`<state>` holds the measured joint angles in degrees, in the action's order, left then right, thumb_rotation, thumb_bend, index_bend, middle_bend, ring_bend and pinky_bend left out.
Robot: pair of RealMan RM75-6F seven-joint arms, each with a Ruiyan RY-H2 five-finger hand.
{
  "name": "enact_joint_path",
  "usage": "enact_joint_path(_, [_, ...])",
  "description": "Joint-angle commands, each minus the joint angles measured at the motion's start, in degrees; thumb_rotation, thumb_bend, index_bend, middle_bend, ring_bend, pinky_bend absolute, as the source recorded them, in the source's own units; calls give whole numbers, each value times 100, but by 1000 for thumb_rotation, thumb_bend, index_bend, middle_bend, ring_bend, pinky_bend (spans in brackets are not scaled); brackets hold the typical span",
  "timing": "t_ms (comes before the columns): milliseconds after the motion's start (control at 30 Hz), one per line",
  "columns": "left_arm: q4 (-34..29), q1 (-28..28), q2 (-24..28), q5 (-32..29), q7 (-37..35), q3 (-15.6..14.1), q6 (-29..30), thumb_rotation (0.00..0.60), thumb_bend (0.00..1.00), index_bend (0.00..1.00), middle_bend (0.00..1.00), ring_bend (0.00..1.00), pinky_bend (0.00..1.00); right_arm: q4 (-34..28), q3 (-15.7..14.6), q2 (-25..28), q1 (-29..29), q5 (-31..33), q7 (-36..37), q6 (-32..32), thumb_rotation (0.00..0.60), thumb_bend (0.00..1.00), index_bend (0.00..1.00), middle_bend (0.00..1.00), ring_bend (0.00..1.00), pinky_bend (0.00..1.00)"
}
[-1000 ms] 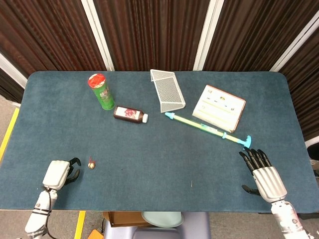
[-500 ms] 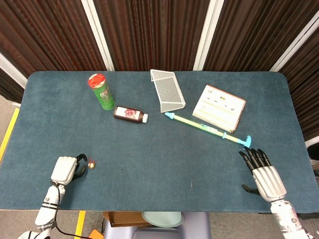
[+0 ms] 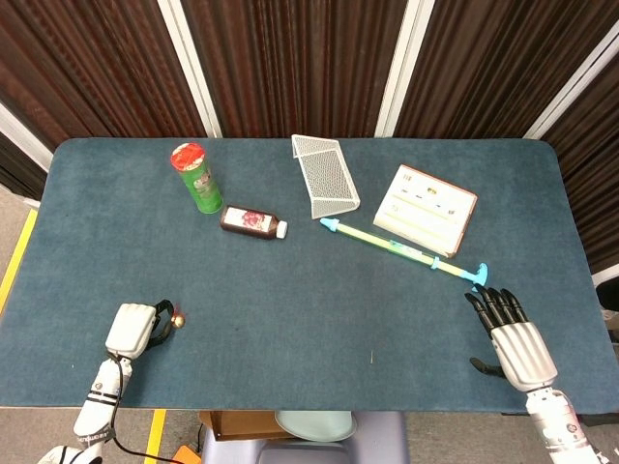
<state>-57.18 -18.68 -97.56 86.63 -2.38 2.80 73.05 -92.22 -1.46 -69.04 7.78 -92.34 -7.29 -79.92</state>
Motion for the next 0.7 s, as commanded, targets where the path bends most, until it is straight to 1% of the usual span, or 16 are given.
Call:
enact_joint_path(33, [20, -11, -18, -9, -8, -5, -9, 600, 418, 520, 1000, 960, 1000, -3, 0, 2, 0, 3, -2, 1, 600, 181, 0, 0, 0, 0])
enact_joint_path(700, [36, -68, -53, -30, 84, -49, 20, 600, 418, 558, 1000, 960, 1000, -21, 4, 20, 3, 32, 8, 13, 600, 181, 0, 0, 0, 0])
